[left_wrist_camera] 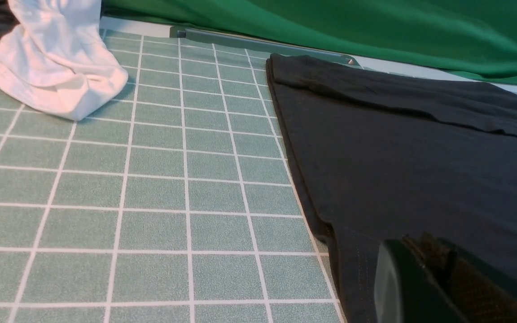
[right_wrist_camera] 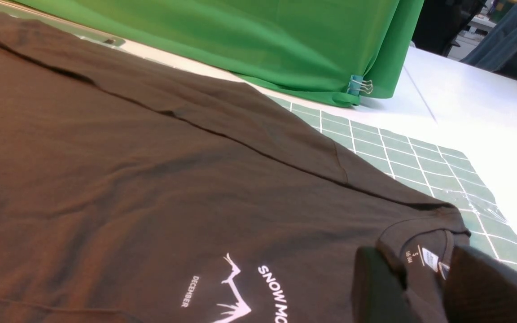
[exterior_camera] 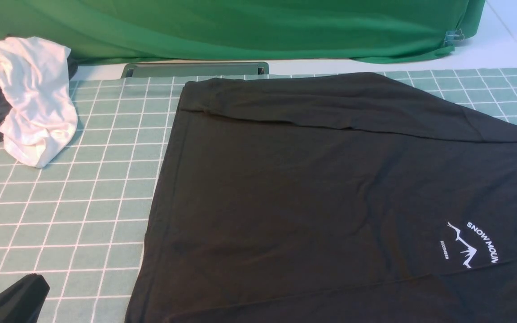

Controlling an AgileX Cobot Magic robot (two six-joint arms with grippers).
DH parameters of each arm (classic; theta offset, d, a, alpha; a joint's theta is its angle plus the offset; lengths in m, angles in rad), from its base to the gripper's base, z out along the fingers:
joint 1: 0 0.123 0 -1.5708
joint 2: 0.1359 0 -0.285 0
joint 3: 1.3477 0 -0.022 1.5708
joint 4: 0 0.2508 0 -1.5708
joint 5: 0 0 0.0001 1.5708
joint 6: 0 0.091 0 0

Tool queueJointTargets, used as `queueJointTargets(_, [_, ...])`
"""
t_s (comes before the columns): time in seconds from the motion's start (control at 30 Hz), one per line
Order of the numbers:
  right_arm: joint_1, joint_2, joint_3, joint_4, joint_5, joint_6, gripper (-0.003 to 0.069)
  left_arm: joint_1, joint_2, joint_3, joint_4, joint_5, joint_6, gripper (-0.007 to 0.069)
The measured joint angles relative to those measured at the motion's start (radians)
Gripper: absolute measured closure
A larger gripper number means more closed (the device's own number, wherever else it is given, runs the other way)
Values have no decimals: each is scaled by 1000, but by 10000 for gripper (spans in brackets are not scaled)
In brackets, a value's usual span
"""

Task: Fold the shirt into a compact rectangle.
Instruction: 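Grasp the left edge of the dark T-shirt lying flat on the table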

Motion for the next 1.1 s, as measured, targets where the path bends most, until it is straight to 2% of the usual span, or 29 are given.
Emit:
queueJointTargets(0.57, [0,0,0,0,0,0,410,0,0,0,0,0,-1,607])
queueJointTargets(0.73, [0,0,0,-2,-11,-4,410,0,0,0,65,-34,-3,607])
queueJointTargets(0.8, [0,0,0,81,-83,88,410,0,0,0,-26,-86,-96,607])
queueJointTargets(0.83, [0,0,0,188,-123,187,410,0,0,0,-129,-114,-179,607])
queueJointTargets(0.87, [0,0,0,243,-153,279,410,0,0,0,-202,-133,-237,607])
queueJointTargets(0.93, [0,0,0,382,-225,512,410,0,0,0,-484,-162,-463,607])
queueJointTargets(0.97, [0,0,0,413,-252,591,410,0,0,0,-574,-167,-533,607])
queueJointTargets(1.07, [0,0,0,452,-302,695,410,0,0,0,-677,-174,-610,607])
queueJointTargets(1.1, [0,0,0,458,-319,710,410,0,0,0,-676,-177,-615,607])
